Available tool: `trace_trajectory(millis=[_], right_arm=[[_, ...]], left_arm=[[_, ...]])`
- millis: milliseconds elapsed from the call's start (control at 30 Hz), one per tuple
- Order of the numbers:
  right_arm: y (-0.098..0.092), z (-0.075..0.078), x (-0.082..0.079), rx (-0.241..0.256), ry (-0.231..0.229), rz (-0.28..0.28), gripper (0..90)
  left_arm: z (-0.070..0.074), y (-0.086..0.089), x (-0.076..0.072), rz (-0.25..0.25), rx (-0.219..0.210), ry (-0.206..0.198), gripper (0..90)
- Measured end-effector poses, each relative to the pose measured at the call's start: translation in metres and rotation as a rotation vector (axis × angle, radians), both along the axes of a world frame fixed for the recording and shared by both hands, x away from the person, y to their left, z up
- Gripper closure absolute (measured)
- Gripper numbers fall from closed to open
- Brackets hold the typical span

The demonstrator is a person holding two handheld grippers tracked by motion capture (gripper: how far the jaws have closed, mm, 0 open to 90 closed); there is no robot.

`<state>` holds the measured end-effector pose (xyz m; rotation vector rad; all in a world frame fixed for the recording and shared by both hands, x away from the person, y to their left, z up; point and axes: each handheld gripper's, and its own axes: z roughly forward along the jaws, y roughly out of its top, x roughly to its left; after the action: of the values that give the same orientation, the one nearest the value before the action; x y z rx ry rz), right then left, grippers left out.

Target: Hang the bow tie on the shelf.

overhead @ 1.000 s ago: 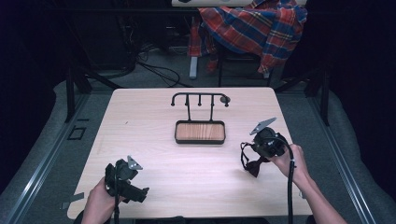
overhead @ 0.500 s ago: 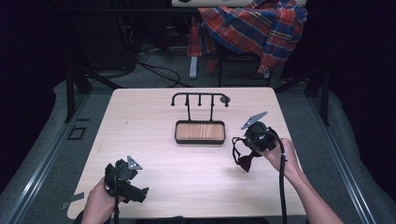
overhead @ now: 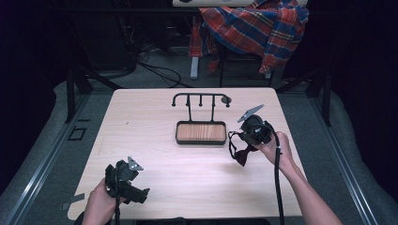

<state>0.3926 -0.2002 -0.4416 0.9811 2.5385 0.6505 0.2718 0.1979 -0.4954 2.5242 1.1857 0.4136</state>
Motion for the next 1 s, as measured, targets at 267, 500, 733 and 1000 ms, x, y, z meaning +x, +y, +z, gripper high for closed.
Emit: trace_trajectory(millis=[267,500,733,1000], right_arm=[[0.005,0.0,0.007,0.012,-0.005,0.007,89.0],[0.002,0.004,0.008,0.033,-0.013,0.006,89.0],[0.007,0.009,0.008,0.038,-0.035,0.007,89.0],[0.012,0.016,0.013,0.056,-0.053,0.014,89.1]], left_arm=[[0.002,0.0,-0.002,0.002,-0.002,-0.015,0.1],[0.0,0.0,0.001,0.006,0.007,0.011,0.1],[0.0,0.0,0.0,0.002,0.005,0.003,0.1],[0.0,0.0,0.0,0.0,0.006,0.0,0.1]])
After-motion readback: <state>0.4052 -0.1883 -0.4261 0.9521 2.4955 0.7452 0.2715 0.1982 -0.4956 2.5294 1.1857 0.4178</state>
